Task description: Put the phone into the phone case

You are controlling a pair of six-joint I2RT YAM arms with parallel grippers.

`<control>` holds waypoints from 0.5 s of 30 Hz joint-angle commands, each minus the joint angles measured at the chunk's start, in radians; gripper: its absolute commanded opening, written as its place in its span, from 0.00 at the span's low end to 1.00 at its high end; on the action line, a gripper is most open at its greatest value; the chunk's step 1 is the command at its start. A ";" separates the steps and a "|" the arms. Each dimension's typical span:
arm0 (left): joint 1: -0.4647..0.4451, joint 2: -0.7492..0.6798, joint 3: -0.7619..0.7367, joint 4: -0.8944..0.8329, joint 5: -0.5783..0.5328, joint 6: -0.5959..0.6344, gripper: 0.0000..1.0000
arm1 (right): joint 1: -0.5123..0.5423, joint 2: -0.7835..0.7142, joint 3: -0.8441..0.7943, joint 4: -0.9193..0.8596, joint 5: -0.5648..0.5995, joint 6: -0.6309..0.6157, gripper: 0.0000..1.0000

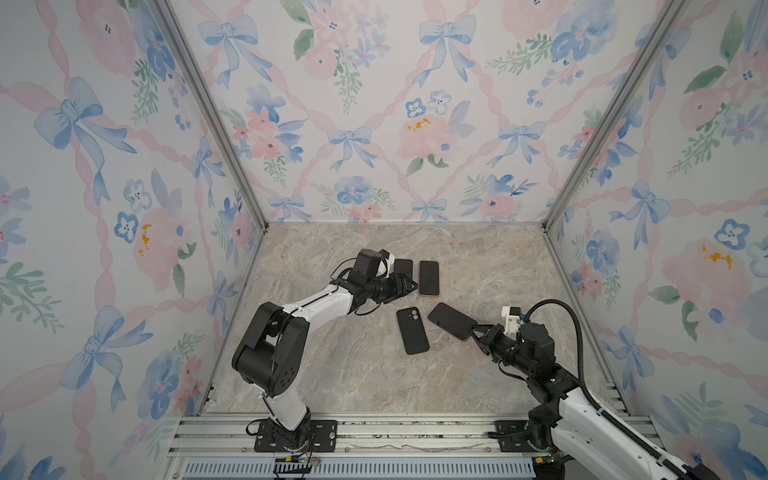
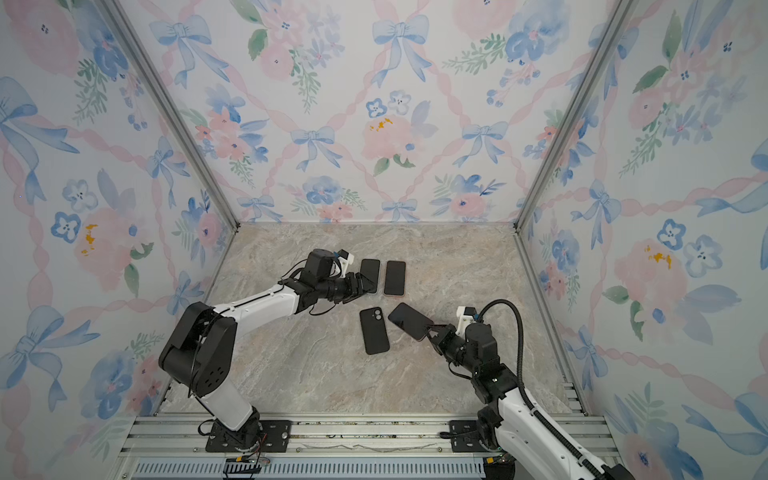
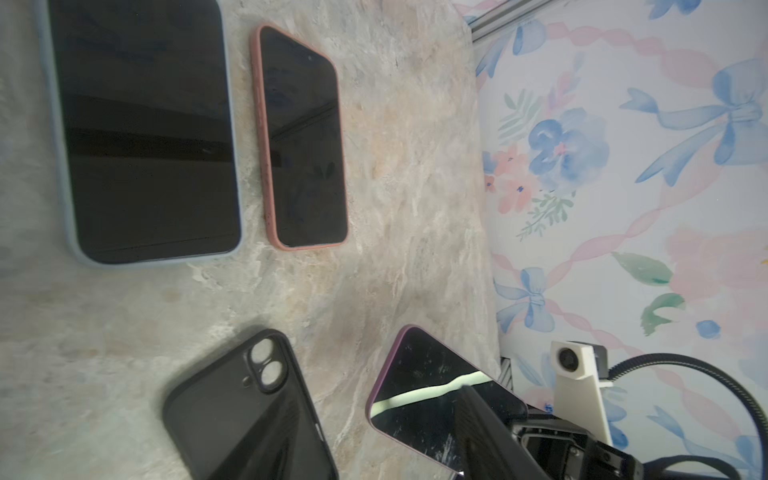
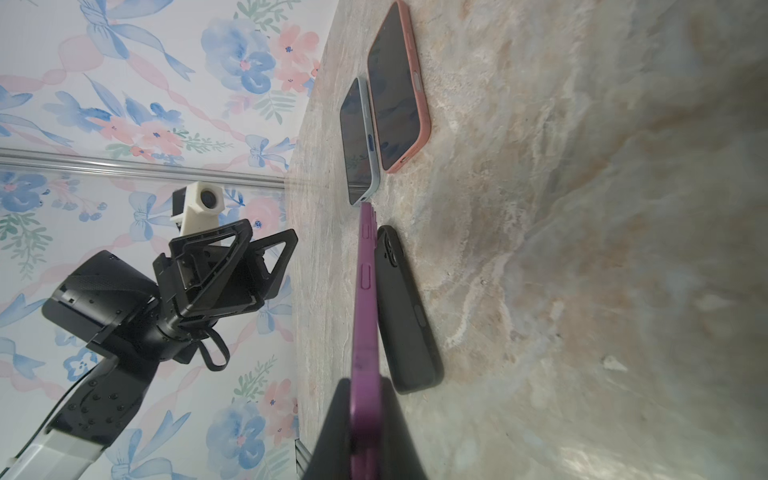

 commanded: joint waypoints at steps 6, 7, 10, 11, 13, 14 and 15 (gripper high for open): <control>-0.067 0.185 0.193 -0.403 -0.184 0.282 0.64 | -0.029 0.012 0.063 -0.043 -0.110 -0.079 0.00; -0.083 0.202 0.221 -0.436 -0.224 0.307 0.64 | -0.032 0.012 0.060 -0.043 -0.115 -0.084 0.00; -0.118 0.253 0.286 -0.516 -0.350 0.365 0.63 | -0.042 0.016 0.060 -0.042 -0.130 -0.092 0.00; -0.127 0.268 0.302 -0.535 -0.385 0.379 0.62 | -0.044 0.020 0.060 -0.040 -0.136 -0.094 0.00; -0.144 0.298 0.337 -0.572 -0.473 0.405 0.62 | -0.046 0.025 0.060 -0.035 -0.141 -0.097 0.00; -0.151 0.309 0.350 -0.583 -0.495 0.412 0.62 | -0.048 0.026 0.058 -0.033 -0.144 -0.098 0.00; -0.156 0.321 0.361 -0.590 -0.513 0.419 0.61 | -0.048 0.028 0.056 -0.031 -0.145 -0.098 0.00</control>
